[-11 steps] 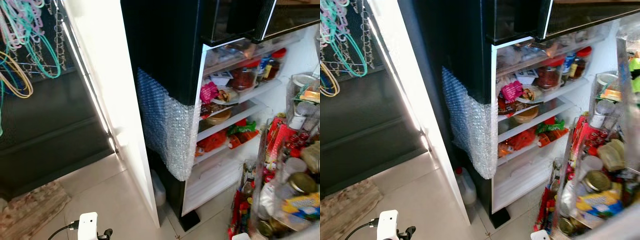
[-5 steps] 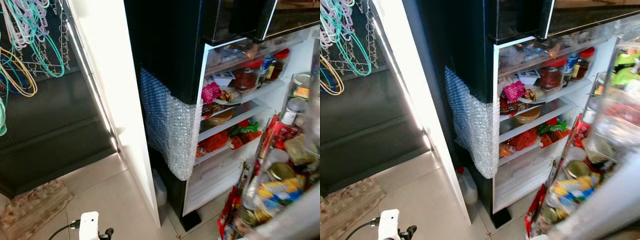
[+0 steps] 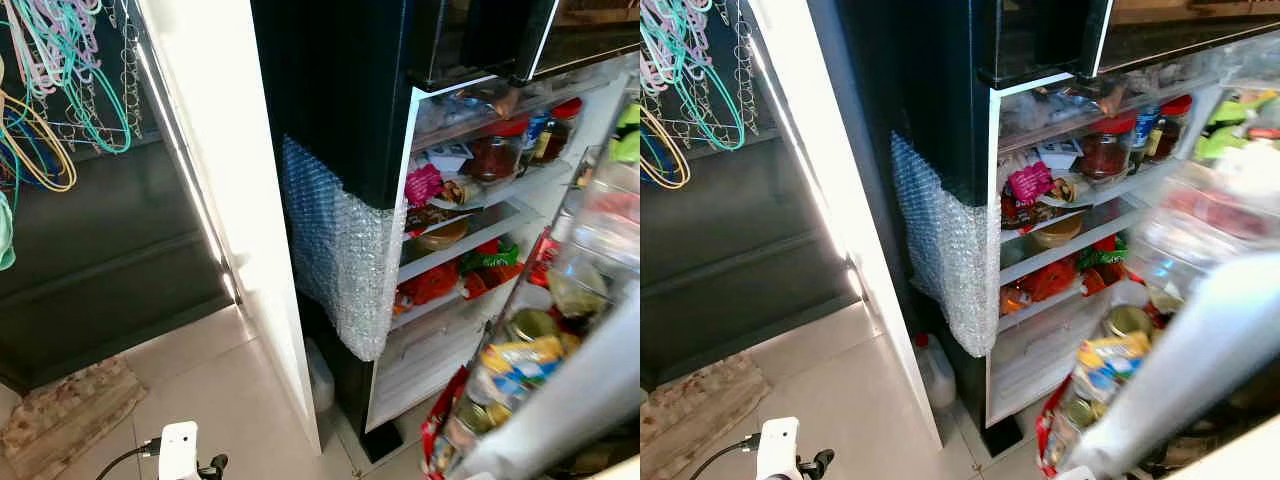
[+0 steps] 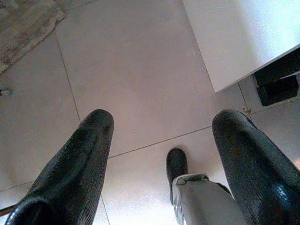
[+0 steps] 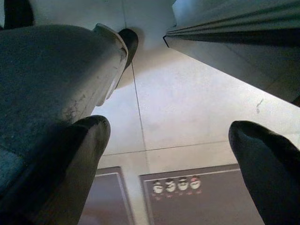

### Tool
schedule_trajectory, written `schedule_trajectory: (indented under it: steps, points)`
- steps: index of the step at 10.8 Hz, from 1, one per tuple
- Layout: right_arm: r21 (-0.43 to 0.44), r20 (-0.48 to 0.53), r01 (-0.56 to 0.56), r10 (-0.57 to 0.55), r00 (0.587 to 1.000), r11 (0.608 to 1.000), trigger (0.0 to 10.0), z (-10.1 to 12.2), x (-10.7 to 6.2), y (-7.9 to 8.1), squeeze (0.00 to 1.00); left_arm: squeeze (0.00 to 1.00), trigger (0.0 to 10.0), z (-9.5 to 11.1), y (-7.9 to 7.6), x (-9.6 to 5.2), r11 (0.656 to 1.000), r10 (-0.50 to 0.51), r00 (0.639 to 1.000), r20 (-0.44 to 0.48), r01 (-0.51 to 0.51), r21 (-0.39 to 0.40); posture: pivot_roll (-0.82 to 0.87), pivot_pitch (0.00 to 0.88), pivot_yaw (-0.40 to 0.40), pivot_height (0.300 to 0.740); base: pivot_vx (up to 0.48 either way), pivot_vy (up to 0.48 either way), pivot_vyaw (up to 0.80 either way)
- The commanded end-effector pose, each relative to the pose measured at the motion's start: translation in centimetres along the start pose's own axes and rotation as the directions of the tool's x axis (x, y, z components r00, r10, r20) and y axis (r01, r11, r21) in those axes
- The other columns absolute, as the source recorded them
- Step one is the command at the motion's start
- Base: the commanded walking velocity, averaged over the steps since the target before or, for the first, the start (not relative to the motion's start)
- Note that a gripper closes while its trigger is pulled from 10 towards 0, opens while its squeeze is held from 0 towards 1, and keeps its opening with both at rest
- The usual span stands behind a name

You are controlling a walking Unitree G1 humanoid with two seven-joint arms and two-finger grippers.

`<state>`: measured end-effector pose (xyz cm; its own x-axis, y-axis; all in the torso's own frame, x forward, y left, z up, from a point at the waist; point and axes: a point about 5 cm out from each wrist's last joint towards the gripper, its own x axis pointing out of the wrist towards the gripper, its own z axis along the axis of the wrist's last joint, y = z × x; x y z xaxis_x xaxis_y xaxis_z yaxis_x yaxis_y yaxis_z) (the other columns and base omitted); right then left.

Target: Restocking fridge

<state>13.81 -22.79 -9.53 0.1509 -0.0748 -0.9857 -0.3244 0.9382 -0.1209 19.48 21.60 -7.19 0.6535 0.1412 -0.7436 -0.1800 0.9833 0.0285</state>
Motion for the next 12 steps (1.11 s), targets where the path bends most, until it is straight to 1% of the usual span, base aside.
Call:
schedule_trajectory:
  steps: [1, 3, 6, 9, 11, 12]
  points:
    - [-0.045, -0.011, -0.042, 0.041, 0.999, 0.998, 10.0, -0.04, 0.12, 0.81, 0.00, 0.00, 10.0, -0.57, 0.79, -0.18, 1.000, 0.018, 1.000, -0.021, -0.018, -0.016, -0.07, 0.000, 0.049, 0.740, 0.000, 0.000, 0.00]
    - [-0.047, -0.016, -0.056, 0.055, 0.998, 0.997, 10.0, -0.05, 0.10, 0.81, 0.00, 0.00, 10.0, -0.60, 0.87, -0.19, 1.000, 0.021, 1.000, -0.022, -0.021, -0.019, -0.07, 0.000, 0.047, 0.740, 0.000, 0.000, 0.00]
    - [-0.065, -0.020, -0.077, 0.076, 0.997, 0.995, 10.0, -0.01, 0.06, 0.83, 0.00, 0.00, 10.0, -0.50, 0.48, -0.12, 1.000, 0.018, 1.000, -0.023, -0.019, -0.022, -0.07, 0.000, 0.045, 0.740, 0.000, 0.000, 0.00]
    - [-0.037, -0.021, -0.073, 0.072, 0.997, 0.997, 10.0, -0.09, 0.07, 0.81, 0.00, 0.00, 10.0, -0.57, 0.37, -0.12, 1.000, 0.017, 0.999, -0.028, -0.018, -0.021, -0.07, 0.000, 0.045, 0.740, 0.000, 0.000, 0.00]
    - [0.002, -0.016, -0.059, 0.059, 0.998, 0.998, 10.0, -0.16, 0.10, 0.80, 0.00, 0.00, 10.0, -0.63, 0.43, -0.13, 1.000, 0.018, 0.999, -0.031, -0.018, -0.022, -0.07, 0.000, 0.046, 0.740, 0.000, 0.000, 0.00]
    - [0.106, -0.003, -0.043, 0.044, 0.999, 0.993, 10.0, -0.34, 0.17, 0.90, 0.00, 0.00, 10.0, -0.67, 0.51, -0.14, 1.000, 0.019, 0.999, -0.034, -0.020, -0.022, -0.07, 0.000, 0.046, 0.740, 0.000, 0.000, 0.00]
